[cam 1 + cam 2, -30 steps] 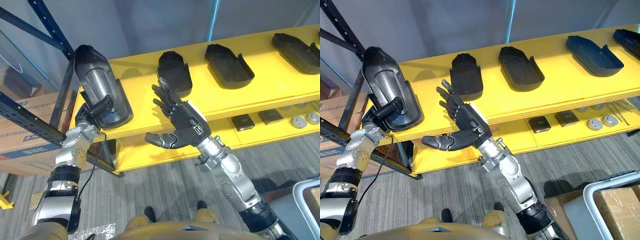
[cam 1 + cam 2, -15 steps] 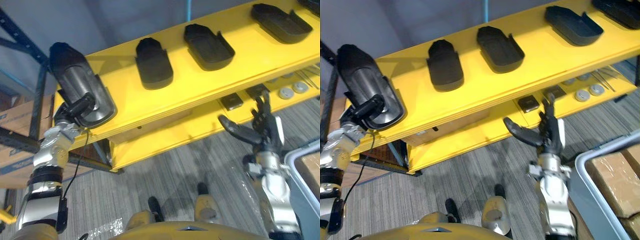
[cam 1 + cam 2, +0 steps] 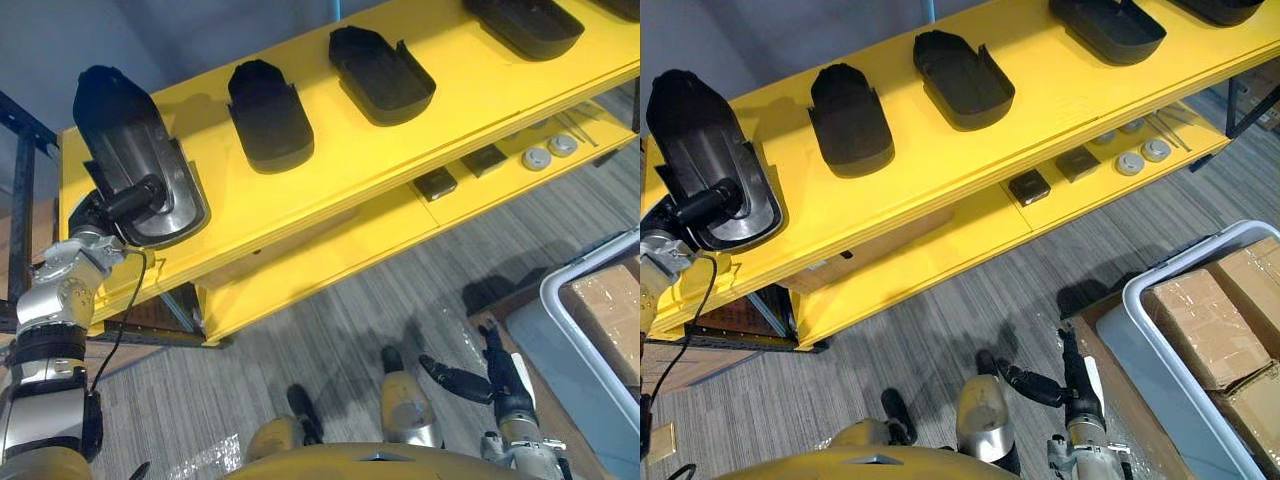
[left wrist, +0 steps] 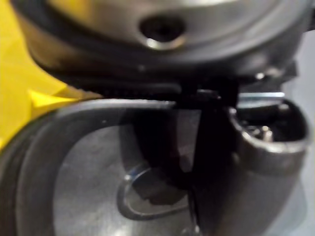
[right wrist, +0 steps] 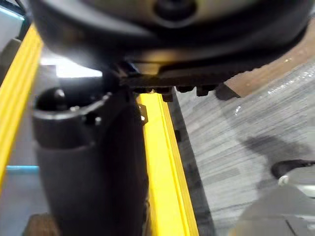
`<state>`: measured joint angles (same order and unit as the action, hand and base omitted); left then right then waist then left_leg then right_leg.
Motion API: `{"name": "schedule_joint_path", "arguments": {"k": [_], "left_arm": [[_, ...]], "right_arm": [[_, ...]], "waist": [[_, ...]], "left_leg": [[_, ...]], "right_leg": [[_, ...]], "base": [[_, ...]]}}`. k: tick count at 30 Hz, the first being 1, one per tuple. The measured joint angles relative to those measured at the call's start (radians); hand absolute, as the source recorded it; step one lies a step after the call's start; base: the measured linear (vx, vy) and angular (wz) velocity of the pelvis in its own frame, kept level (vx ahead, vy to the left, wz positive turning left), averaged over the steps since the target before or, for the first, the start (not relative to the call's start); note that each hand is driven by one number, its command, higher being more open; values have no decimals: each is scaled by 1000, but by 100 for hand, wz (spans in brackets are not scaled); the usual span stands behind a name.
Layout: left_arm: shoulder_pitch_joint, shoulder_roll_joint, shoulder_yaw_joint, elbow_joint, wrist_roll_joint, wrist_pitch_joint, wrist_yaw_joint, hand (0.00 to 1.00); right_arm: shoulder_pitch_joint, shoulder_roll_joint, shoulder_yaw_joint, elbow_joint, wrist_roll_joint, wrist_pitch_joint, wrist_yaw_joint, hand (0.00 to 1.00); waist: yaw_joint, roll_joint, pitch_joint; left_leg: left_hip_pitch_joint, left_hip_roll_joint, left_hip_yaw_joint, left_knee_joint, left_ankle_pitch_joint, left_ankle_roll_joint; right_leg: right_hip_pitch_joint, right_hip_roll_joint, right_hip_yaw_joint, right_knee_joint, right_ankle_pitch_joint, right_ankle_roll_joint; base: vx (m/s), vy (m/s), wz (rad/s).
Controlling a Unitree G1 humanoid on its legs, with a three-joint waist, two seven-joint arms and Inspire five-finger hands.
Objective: Walk over and take three plastic housings, then place them on the shelf
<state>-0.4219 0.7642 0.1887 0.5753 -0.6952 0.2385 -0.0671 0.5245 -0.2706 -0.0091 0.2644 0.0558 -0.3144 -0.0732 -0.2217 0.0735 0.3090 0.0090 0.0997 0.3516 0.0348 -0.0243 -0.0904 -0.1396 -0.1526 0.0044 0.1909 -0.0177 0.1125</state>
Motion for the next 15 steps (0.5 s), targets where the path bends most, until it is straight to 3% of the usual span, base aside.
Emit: {"name": "schedule_joint_path", "arguments": {"k": [7, 15], "left_arm": [[-115, 20, -87, -60, -3, -41, 36, 0], [-213, 18, -148, -104, -3, -44, 55, 0]], "right_arm": [[-93, 0, 101, 127, 71, 55, 94, 100], [-183, -1, 163, 151, 115, 101, 100, 100]], "waist": [[19, -28, 62], [43, -47, 100]], "left_leg": [[-56, 0, -46, 36, 1, 1], [-108, -1, -99, 69, 11, 10]], "right_leg": [[-19, -9, -34, 14, -1, 1], [-66, -25, -81, 100, -44, -8]], "base": [[-10, -15, 19], [1, -34, 22]]}}
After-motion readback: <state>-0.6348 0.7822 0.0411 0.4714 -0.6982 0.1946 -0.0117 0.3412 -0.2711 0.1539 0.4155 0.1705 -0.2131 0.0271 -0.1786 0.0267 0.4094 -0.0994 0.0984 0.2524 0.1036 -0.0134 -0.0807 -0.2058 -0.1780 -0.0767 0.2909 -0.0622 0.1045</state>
